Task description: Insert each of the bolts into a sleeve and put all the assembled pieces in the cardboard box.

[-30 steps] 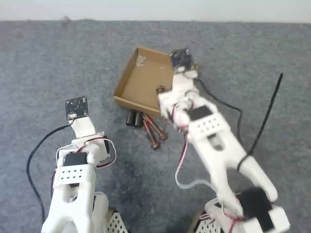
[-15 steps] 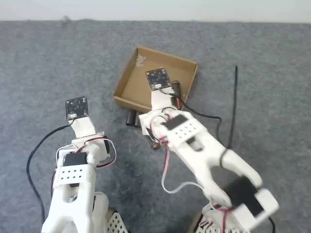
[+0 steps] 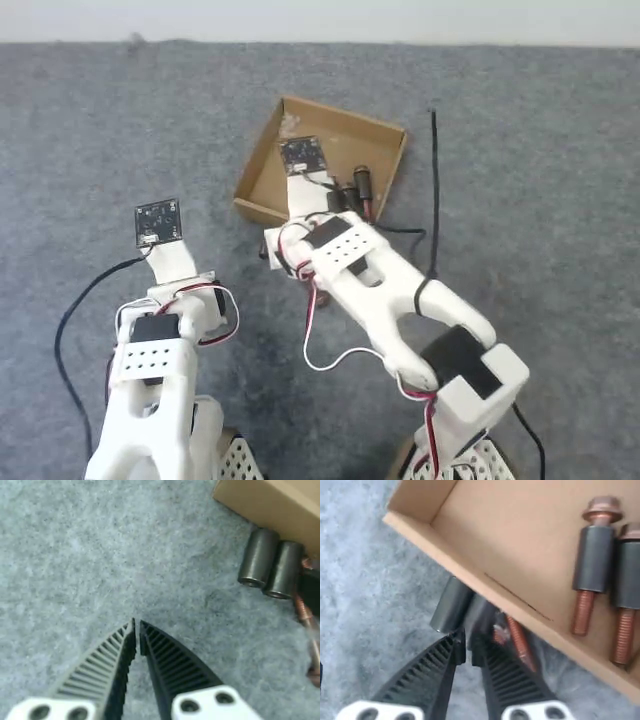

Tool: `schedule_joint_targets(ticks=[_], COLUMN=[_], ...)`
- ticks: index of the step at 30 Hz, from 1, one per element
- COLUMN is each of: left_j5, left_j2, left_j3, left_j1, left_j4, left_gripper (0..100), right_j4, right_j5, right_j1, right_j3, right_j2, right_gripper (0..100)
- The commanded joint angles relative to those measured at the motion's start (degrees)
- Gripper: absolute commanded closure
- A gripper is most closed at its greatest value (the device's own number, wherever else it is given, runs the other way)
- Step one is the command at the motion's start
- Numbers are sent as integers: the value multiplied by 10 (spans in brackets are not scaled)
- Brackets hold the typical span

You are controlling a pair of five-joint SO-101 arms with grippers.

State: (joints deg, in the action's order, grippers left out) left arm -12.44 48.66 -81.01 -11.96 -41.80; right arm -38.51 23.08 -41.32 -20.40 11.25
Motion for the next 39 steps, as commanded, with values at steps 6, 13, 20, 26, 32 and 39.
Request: schedule_joint_targets(ticks=[6,13,20,26,32,39], left_j5=[4,4,4,4,4,4], left_j2=[14,14,14,14,14,14], left_j3=[7,7,7,7,7,7], left_j1=[2,2,2,2,2,2], left_j4=[11,11,11,11,11,11], left_gripper=[989,989,989,989,989,989], right_j4=[1,-1,-27,-29,-34,-102], right_j5=[8,9,7,-33,-53,-110], right_j1=[-5,-3,-3,-5,-5,-15], right_j3=[77,128,136,140,178,208], right_j2=[45,111,123,139,178,193], right_gripper=[811,901,937,935,935,940])
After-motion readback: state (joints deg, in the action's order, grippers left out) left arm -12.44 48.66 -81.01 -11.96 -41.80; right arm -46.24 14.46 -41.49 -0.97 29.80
